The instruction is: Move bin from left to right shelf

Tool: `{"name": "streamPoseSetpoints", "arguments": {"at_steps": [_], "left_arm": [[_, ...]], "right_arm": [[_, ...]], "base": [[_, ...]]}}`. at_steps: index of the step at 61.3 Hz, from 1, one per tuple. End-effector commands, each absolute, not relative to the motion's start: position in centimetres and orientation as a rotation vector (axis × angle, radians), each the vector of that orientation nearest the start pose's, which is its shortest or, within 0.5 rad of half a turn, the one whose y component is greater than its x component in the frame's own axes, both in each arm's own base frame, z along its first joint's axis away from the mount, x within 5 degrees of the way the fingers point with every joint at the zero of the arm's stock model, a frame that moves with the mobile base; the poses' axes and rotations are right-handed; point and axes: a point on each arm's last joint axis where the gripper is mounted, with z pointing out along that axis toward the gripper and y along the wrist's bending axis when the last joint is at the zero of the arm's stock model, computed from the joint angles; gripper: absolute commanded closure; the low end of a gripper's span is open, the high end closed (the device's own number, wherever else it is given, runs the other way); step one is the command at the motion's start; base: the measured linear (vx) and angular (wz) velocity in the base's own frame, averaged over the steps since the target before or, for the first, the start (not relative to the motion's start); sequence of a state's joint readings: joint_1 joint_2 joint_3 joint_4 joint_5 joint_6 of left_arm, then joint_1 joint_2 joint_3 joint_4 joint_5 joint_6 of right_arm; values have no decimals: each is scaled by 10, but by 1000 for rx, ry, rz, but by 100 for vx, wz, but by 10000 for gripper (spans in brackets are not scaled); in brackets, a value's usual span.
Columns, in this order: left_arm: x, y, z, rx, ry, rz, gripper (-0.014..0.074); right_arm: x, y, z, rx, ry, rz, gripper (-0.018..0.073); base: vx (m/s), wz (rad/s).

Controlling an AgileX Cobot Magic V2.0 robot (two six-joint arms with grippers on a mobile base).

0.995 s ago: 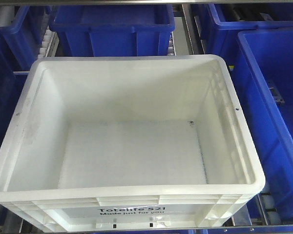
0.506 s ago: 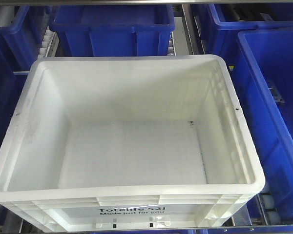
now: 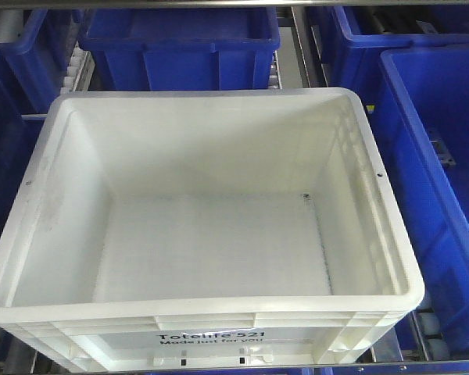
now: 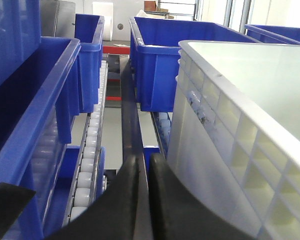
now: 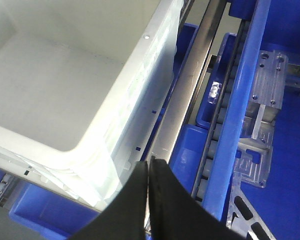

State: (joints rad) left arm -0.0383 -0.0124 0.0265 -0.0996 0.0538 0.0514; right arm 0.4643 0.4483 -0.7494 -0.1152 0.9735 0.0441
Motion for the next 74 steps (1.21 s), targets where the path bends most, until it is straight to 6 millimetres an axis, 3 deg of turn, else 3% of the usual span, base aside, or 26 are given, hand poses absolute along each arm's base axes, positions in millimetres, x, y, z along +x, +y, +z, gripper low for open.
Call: {"name": "streamPoseSetpoints", "arguments": {"at_steps": [1,74], "left_arm": [[54,-2,216,-15,1436,-85,558],[54,2,216,-36,1426,10,558]], "right_arm": [[62,20,357,-452,2026,154,568],[62,21,357,-451,2026,157,568]], "base": [[0,0],[0,0]]}}
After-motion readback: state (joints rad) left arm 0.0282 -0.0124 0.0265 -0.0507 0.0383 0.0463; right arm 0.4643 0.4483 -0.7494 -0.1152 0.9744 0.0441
